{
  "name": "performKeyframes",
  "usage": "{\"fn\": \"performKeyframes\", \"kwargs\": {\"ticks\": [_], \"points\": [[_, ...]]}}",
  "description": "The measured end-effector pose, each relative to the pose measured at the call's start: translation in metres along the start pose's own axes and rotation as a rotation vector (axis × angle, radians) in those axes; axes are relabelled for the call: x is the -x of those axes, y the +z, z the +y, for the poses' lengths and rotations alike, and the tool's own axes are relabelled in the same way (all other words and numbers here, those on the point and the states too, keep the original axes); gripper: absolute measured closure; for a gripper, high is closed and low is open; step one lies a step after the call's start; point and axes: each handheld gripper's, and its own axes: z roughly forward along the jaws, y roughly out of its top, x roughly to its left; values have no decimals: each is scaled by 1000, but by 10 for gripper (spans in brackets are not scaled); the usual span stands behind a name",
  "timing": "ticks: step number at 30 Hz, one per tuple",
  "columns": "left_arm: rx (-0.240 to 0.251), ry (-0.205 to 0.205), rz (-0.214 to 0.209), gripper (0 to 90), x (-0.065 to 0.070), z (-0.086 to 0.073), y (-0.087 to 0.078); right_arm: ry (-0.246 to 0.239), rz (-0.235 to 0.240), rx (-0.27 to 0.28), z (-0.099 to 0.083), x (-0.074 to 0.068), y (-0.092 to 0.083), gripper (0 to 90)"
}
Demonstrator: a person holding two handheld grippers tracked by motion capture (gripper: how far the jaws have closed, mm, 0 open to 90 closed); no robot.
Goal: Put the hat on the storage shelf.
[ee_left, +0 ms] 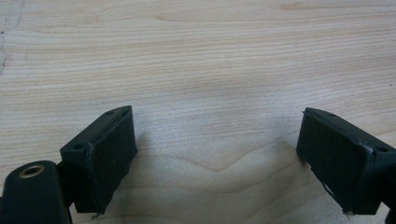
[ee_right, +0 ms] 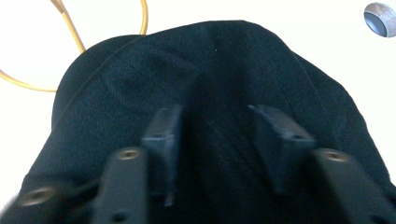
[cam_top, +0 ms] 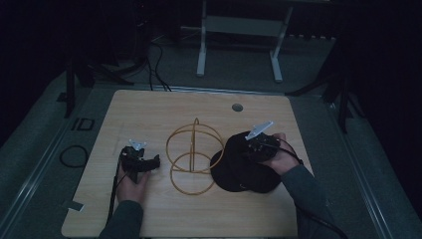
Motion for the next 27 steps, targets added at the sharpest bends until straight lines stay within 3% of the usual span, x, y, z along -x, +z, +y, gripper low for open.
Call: {"fn": "performKeyframes", "kwargs": {"ticks": [3, 6, 14, 21, 23, 25, 27], "points": [[0, 0, 0, 115, 0, 0, 0, -13, 10, 5, -1, 1, -4, 721], [0, 0, 0, 115, 0, 0, 0, -24, 24, 12, -1, 0, -7, 796], [-1, 2, 0, 115, 0, 0, 0, 22, 66, 102, -3, 6, -23, 832], [-1, 2, 0, 115, 0, 0, 0, 13, 81, 107, -3, 6, -27, 826], [-1, 2, 0, 115, 0, 0, 0, 1, 83, 97, -3, 6, -24, 752], [-1, 2, 0, 115, 0, 0, 0, -7, 100, 90, -2, 6, -21, 590], [-1, 2, 0, 115, 0, 0, 0, -18, 83, 67, 1, 4, -16, 411]]}}
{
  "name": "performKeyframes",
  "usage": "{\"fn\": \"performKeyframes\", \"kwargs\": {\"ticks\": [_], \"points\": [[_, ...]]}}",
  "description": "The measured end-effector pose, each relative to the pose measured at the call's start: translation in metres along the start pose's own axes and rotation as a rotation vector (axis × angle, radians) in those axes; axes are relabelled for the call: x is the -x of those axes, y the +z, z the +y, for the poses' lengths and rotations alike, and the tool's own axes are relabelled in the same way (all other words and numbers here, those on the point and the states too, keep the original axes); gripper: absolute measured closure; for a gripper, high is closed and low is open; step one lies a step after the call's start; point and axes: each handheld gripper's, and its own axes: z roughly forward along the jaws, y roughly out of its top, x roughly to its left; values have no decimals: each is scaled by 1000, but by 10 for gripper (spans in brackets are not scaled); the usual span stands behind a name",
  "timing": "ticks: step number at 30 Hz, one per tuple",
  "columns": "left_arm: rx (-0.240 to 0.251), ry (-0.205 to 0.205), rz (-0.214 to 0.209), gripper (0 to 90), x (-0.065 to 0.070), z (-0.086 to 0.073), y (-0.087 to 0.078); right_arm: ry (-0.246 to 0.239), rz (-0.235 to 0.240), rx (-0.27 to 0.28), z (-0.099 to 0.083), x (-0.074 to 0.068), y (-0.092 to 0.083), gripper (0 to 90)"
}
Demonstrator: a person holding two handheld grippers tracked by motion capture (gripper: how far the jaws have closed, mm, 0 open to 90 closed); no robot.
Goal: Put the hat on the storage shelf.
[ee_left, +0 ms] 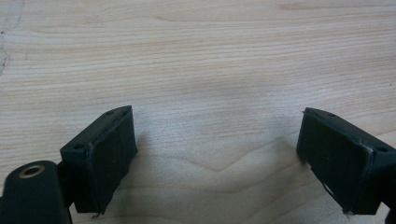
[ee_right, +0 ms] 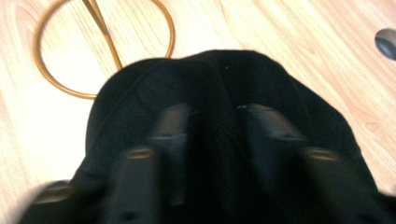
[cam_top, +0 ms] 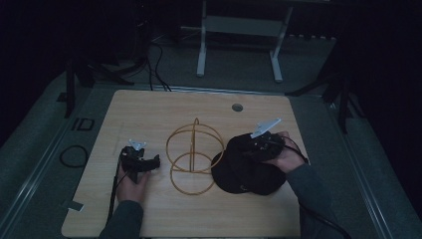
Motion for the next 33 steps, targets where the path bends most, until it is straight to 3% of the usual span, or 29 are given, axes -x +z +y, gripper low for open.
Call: {"fn": "performKeyframes", "kwargs": {"ticks": [3, 6, 7, 15, 16, 22, 25, 28, 33], "points": [[0, 0, 0, 115, 0, 0, 0, -8, -32, -17, 4, -1, 7, 224], [0, 2, 0, 115, 0, 0, 0, -2, -50, -39, 7, 1, 13, 139], [0, 1, 0, 114, 0, 0, 0, -1, -62, -47, 8, 2, 15, 137], [0, 1, 0, 115, 0, 0, 0, 32, 8, -140, 7, 8, 27, 142], [0, 1, 0, 115, 0, 0, 0, 33, 11, -145, 6, 8, 28, 168], [0, 1, 0, 115, 0, 0, 0, 22, 20, -175, 4, 7, 28, 556], [0, 1, 0, 115, 0, 0, 0, 7, 28, -201, 5, 7, 29, 689], [0, 1, 0, 115, 0, 0, 0, 3, 44, -220, 8, 6, 30, 800], [0, 1, 0, 115, 0, 0, 0, -5, 57, -233, 11, 5, 30, 848]]}}
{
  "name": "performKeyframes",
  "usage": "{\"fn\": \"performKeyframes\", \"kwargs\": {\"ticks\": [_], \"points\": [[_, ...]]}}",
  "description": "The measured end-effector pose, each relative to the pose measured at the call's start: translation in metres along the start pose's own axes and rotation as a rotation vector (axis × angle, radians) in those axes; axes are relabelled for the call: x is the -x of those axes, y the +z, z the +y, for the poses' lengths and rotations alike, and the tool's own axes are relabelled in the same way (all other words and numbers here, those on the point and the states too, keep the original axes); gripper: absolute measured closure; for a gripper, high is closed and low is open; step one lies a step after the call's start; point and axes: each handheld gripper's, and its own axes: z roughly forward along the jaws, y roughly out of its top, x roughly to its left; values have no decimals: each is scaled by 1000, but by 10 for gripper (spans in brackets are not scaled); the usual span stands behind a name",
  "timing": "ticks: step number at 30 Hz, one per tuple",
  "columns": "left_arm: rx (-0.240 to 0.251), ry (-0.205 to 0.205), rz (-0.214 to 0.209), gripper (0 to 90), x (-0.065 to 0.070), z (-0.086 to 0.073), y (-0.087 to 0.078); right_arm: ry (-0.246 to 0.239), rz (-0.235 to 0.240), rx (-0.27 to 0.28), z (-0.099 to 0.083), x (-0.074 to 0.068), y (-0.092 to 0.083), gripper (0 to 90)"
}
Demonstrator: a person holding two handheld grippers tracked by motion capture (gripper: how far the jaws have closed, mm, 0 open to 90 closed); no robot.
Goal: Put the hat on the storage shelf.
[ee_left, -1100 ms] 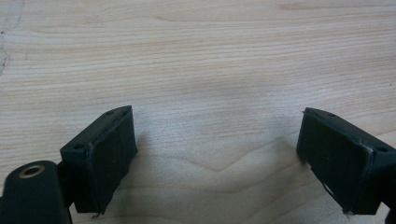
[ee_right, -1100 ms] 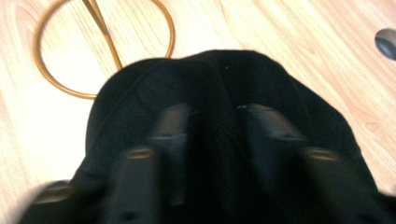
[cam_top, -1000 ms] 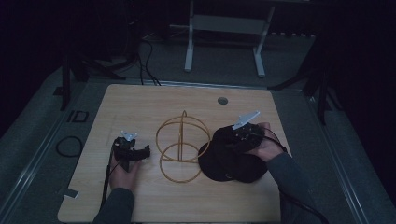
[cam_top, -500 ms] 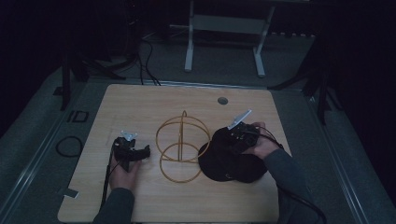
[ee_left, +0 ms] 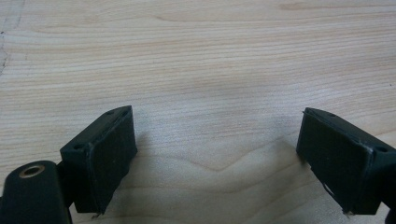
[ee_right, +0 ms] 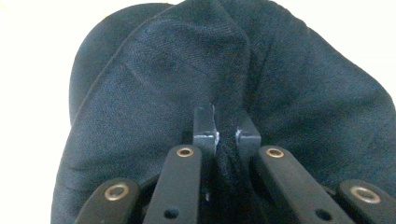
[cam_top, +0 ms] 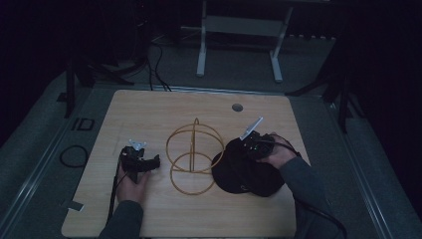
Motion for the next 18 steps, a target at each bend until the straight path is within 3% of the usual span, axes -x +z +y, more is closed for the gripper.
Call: {"fn": "performKeyframes", "kwargs": {"ticks": [11, 18], "points": [[0, 0, 0, 115, 0, 0, 0, 0, 37, 39, 0, 2, -20, 862], [0, 0, 0, 115, 0, 0, 0, -8, 36, 42, 0, 4, -27, 863]]}}
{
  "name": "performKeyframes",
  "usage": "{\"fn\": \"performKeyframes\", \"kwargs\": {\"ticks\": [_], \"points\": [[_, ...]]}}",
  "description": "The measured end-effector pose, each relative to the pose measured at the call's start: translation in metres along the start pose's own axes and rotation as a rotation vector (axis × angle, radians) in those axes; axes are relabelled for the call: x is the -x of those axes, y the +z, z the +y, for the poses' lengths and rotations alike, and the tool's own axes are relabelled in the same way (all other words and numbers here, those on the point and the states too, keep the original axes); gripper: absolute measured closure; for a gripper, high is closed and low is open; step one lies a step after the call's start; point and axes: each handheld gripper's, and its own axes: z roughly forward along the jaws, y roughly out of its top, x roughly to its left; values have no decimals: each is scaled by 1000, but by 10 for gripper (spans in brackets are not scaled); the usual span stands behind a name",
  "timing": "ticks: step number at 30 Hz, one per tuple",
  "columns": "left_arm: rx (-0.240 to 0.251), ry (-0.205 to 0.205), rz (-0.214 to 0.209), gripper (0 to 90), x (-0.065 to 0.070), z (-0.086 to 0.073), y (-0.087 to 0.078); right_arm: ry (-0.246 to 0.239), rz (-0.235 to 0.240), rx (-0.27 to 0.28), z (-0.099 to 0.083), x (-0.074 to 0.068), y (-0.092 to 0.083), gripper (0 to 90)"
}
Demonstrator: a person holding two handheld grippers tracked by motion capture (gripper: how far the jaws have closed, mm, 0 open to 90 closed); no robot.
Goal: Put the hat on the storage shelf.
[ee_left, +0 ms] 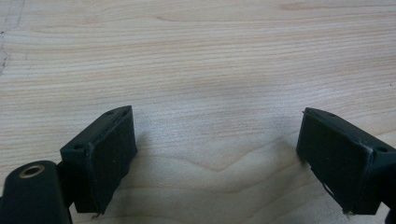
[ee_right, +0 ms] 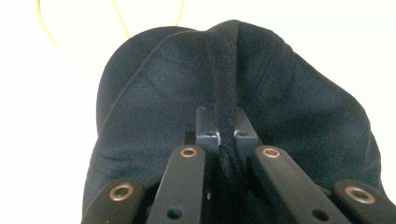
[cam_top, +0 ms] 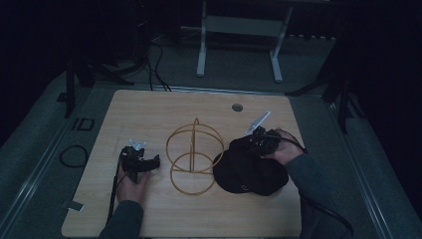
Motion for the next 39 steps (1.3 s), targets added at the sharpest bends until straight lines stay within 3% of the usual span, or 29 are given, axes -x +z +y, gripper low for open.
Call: {"fn": "performKeyframes", "kwargs": {"ticks": [17, 32, 39], "points": [[0, 0, 0, 115, 0, 0, 0, -29, 14, -5, 3, 0, -24, 861], [-1, 2, 0, 114, 0, 0, 0, -28, -31, 44, 7, 6, -64, 861], [-2, 2, -1, 115, 0, 0, 0, -16, -26, 86, 5, 8, -78, 861]]}}
